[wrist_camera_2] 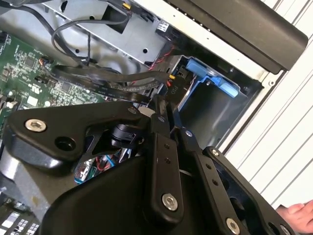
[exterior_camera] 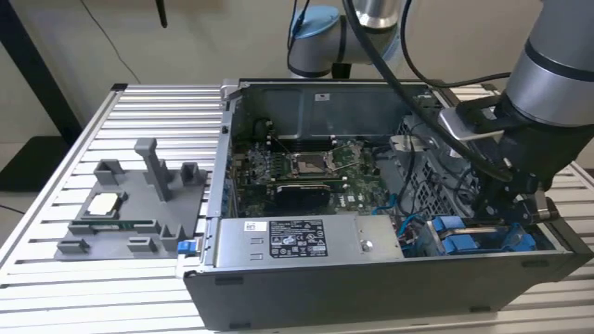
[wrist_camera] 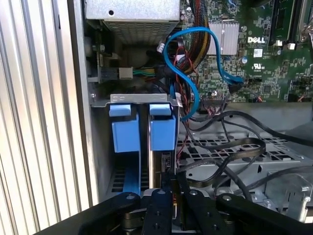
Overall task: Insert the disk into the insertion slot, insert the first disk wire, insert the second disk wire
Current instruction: 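Insert the second disk wire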
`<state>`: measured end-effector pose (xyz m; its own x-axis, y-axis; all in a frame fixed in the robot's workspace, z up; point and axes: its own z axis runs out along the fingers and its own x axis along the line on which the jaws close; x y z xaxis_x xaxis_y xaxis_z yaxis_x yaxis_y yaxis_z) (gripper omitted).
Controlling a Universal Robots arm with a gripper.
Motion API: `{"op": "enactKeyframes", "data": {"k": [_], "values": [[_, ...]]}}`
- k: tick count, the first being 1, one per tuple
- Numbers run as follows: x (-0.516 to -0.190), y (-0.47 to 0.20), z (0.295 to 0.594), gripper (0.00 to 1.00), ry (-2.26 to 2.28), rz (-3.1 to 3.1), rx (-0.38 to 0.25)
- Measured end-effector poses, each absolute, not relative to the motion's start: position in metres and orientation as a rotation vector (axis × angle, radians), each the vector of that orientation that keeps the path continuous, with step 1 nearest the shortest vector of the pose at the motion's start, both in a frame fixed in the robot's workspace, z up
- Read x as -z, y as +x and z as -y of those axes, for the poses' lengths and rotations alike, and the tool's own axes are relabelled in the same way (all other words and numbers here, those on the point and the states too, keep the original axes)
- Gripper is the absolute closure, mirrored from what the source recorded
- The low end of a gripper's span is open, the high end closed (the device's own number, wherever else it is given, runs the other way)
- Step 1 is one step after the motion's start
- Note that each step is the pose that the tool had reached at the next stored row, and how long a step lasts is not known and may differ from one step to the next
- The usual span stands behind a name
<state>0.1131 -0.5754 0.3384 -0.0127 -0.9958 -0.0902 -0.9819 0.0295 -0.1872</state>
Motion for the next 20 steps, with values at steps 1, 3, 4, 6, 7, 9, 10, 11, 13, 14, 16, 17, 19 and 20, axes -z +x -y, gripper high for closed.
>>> {"op": "enactKeyframes", "data": {"k": [1, 3, 4, 6, 7, 9, 10, 11, 13, 14, 16, 17, 19, 20], "values": [[-0.338, 0.113, 0.575, 0.84, -2.059, -2.103, 0.106], [-0.336, 0.111, 0.576, 0.84, -2.059, -2.102, 0.108], [-0.335, 0.111, 0.575, 0.84, -2.058, -2.102, 0.11], [-0.332, 0.11, 0.576, 0.84, -2.058, -2.102, 0.112], [-0.33, 0.109, 0.575, 0.84, -2.058, -2.101, 0.113], [-0.328, 0.109, 0.575, 0.82, -2.056, -2.101, 0.11], [-0.329, 0.109, 0.575, 0.82, -2.057, -2.1, 0.111], [-0.331, 0.109, 0.575, 0.76, -2.056, -2.1, 0.11], [-0.34, 0.109, 0.575, 0.76, -2.057, -2.101, 0.111], [-0.344, 0.109, 0.575, 0.76, -2.057, -2.101, 0.111], [-0.353, 0.109, 0.575, 0.76, -2.057, -2.101, 0.111], [-0.355, 0.109, 0.575, 0.76, -2.057, -2.101, 0.111], [-0.359, 0.109, 0.575, 0.76, -2.057, -2.101, 0.111], [-0.361, 0.109, 0.575, 0.76, -2.057, -2.101, 0.111]]}}
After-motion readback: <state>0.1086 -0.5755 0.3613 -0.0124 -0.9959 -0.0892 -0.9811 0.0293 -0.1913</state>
